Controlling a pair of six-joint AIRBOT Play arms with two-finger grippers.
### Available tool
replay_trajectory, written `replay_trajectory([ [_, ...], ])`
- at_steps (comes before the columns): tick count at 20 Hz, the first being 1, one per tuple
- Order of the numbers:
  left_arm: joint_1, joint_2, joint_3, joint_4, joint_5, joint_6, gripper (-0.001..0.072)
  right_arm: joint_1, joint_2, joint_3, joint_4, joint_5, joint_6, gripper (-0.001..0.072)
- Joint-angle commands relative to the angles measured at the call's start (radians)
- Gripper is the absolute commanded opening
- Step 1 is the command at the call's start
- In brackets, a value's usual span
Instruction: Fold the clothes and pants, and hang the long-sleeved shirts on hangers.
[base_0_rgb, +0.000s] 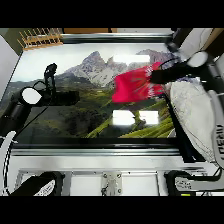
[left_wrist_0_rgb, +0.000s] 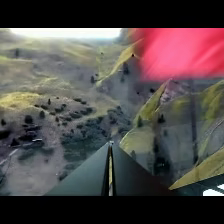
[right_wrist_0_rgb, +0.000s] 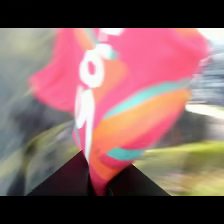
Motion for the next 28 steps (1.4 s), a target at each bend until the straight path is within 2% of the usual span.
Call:
replay_trajectory([
  [1,0.0,0.0,0.0,0.0,0.001,0.001,0.0005,-0.222,0.14,0.05,-0.077,0.036,0.063,0.0012],
  [5,-0.001,-0.012,0.0,-0.001,-0.002,0.001,0.0005,-0.435,0.268,0.049,-0.085,0.066,0.112,0.0012],
  [9,-0.002,-0.045,0.0,-0.008,-0.003,0.001,0.0005,-0.536,0.343,0.014,-0.296,0.295,0.181,0.0011],
  [11,-0.005,-0.058,0.0,-0.008,-0.003,0.001,0.0005,-0.544,0.41,-0.072,-0.428,0.34,0.237,0.0011],
  [15,-0.03,-0.064,0.0,-0.005,0.001,0.002,0.0005,-0.545,0.584,-0.341,-0.589,0.355,0.285,0.0012],
  [18,-0.045,-0.065,0.0,-0.005,0.001,0.003,0.0005,-0.545,0.691,-0.527,-0.65,0.355,0.295,0.0012],
  [21,-0.045,-0.064,0.0,-0.005,-0.002,0.002,0.0005,-0.545,0.728,-0.619,-0.684,0.38,0.294,0.0017],
  [22,-0.045,-0.064,0.0,-0.005,-0.003,0.003,0.0005,-0.545,0.727,-0.625,-0.691,0.394,0.294,0.0056],
  [23,-0.045,-0.064,0.0,-0.005,-0.003,0.003,0.0005,-0.545,0.725,-0.625,-0.698,0.407,0.294,0.0295],
  [24,-0.045,-0.064,0.0,-0.005,-0.003,0.003,0.0005,-0.545,0.724,-0.624,-0.703,0.417,0.293,0.0575],
  [25,-0.045,-0.064,0.0,-0.005,-0.003,0.002,0.0005,-0.545,0.725,-0.615,-0.713,0.417,0.277,0.0696],
  [28,-0.045,-0.064,0.0,-0.005,-0.004,0.002,0.0005,-0.537,0.732,-0.497,-0.725,0.356,0.27,0.0695],
])
